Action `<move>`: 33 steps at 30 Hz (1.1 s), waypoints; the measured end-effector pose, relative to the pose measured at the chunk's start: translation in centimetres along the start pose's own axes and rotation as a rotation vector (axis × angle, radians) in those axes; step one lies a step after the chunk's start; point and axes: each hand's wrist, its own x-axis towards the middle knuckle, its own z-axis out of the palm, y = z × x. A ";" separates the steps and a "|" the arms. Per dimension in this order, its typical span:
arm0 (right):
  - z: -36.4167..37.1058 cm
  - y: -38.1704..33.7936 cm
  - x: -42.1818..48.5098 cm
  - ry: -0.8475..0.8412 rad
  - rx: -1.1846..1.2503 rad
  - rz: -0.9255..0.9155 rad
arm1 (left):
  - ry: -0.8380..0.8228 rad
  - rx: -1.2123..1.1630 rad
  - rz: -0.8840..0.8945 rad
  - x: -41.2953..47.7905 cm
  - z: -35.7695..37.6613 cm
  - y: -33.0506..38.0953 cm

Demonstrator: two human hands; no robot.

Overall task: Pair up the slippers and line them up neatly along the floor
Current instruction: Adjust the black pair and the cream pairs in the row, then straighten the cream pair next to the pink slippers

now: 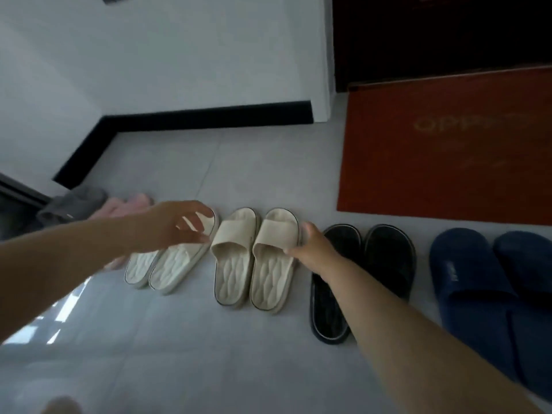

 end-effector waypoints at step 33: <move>31.1 -12.4 13.7 0.261 -0.593 0.202 | 0.072 -0.120 0.073 16.0 2.4 -38.9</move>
